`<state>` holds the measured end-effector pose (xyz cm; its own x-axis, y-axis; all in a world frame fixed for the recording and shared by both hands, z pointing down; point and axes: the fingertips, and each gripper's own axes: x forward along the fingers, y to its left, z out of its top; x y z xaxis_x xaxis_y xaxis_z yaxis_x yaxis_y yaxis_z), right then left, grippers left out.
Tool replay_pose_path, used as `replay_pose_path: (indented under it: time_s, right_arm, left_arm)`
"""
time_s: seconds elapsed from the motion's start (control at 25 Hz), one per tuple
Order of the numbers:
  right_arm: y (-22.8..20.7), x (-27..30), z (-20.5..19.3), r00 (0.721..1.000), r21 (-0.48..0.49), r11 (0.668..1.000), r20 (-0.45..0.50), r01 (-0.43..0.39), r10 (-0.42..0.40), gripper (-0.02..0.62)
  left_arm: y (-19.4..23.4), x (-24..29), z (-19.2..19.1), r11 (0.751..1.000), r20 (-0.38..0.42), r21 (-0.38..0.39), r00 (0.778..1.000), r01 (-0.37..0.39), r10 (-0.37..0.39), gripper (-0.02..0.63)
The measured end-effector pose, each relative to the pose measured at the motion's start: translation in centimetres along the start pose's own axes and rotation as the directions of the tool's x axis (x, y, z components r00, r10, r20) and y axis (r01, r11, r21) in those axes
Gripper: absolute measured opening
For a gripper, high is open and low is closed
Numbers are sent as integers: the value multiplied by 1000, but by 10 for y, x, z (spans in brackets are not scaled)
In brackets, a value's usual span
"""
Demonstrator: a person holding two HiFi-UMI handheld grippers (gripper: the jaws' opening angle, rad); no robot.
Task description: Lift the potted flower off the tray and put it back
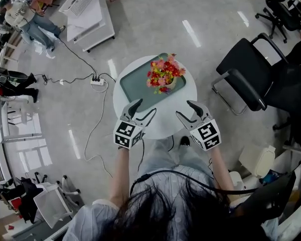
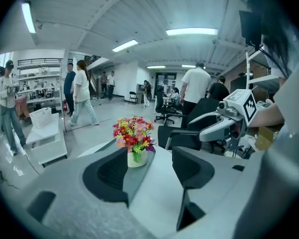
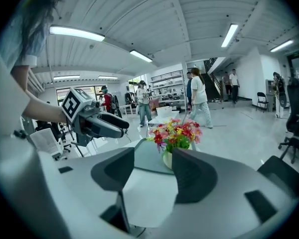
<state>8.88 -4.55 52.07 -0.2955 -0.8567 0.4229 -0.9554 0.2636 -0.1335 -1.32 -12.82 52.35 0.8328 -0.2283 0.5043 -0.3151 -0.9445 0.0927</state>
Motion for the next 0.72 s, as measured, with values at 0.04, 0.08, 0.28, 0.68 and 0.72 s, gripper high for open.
replay_pose_path:
  time_s: [0.04, 0.08, 0.28, 0.68, 0.72]
  right_arm:
    - [4, -4, 0, 1000, -5, 1000, 7, -9, 9, 248]
    - [7, -9, 0, 1000, -11, 1000, 12, -19, 19, 238]
    - [27, -33, -2, 997, -53, 996, 28, -71, 72, 192]
    - [45, -68, -10, 992, -80, 991, 43, -112, 115, 107]
    - [46, -70, -11, 992, -81, 990, 42, -114, 118, 103]
  left_arm:
    - [-5, -4, 1, 1000, 7, -10, 1000, -18, 18, 290]
    - [-10, -8, 1, 999, 14, -19, 999, -34, 34, 290]
    - [-52, -18, -9, 996, 38, -67, 997, -63, 66, 290]
    - [-111, -31, -11, 991, 82, -114, 993, -71, 80, 275]
    - [-113, -33, -9, 991, 87, -113, 993, -73, 83, 270]
